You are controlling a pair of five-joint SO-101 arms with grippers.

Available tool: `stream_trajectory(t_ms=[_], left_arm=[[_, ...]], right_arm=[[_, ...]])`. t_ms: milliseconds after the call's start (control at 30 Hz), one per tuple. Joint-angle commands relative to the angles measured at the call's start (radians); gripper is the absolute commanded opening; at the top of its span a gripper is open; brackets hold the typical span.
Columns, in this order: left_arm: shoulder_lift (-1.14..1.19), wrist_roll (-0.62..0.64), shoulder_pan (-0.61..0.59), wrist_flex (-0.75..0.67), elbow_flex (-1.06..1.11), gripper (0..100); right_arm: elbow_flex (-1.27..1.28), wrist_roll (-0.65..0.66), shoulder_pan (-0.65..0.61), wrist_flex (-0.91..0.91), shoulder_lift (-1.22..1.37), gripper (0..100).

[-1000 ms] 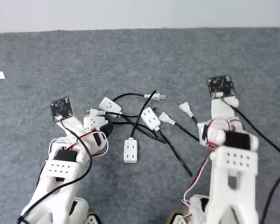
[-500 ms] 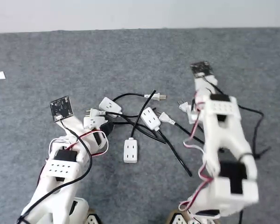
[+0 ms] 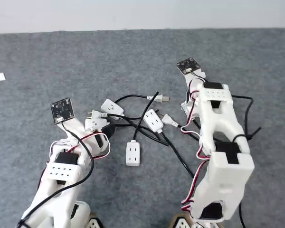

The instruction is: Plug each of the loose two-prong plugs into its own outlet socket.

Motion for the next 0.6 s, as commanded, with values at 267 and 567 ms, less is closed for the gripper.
stream_trajectory(t_ms=[267,567], left_arm=[[0.002,-0.009,-0.003,-0.021,-0.031,28],[0.002,-0.009,-0.003,-0.021,-0.031,28]], right_arm=[[-0.054,-0.014,-0.016,0.084,0.008,8.6],[-0.055,0.018,-0.022,0.136,0.018,8.5]])
